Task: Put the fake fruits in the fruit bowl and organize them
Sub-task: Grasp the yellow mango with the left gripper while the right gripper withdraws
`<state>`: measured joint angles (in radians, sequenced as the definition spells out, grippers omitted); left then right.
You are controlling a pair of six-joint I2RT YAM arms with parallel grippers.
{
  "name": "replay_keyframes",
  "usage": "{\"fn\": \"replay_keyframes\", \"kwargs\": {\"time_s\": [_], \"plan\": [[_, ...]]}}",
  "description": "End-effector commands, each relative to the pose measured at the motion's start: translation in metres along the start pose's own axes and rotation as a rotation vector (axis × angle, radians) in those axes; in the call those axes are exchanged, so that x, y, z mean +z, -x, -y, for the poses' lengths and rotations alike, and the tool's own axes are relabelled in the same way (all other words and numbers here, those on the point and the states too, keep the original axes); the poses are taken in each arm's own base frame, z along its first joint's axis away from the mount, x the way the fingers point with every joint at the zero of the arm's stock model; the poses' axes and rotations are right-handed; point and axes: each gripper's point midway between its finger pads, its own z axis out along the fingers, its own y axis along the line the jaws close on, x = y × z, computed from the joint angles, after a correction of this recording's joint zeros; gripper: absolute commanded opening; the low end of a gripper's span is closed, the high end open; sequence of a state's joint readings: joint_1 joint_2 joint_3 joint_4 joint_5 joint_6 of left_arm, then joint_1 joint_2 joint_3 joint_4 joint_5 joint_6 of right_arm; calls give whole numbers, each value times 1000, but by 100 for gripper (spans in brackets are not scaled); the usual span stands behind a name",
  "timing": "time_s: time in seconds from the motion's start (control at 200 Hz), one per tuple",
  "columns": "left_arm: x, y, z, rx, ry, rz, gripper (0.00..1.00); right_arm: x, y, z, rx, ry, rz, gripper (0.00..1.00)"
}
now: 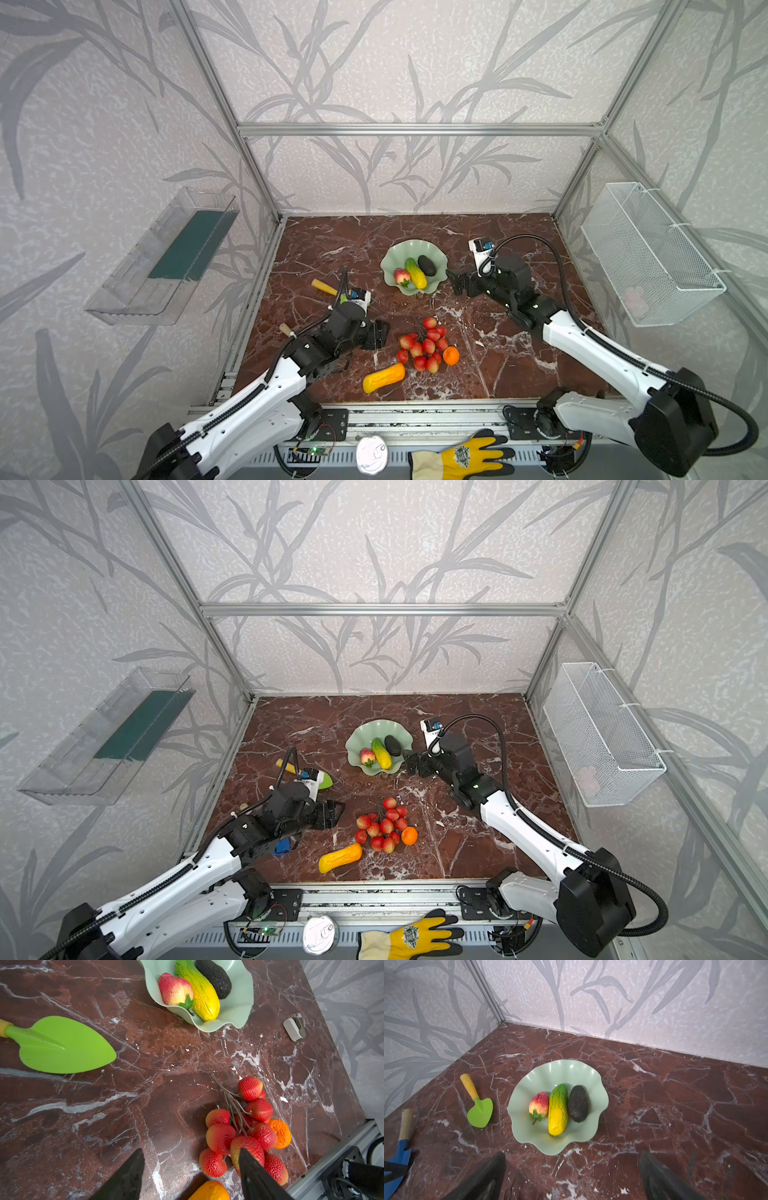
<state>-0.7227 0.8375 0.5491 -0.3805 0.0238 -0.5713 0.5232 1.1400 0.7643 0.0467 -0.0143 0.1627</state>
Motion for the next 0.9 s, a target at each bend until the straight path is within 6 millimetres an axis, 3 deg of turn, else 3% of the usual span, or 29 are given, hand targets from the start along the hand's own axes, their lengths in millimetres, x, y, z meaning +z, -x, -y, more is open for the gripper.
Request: {"fn": "replay_keyframes", "kwargs": {"time_s": [0.0,0.255,0.47,0.895], "plan": [[-7,-13,-3,84,70,-60,72,-16,1,7,12,-26,24,99],[-8,-56,7,256,155,-193,71,-22,-23,15,31,-61,-31,99],[-1,-91,22,357,135,-298,72,-23,-29,17,42,-63,-46,99],[26,-122,13,402,205,-406,77,-32,-28,18,34,-66,-25,99]]}}
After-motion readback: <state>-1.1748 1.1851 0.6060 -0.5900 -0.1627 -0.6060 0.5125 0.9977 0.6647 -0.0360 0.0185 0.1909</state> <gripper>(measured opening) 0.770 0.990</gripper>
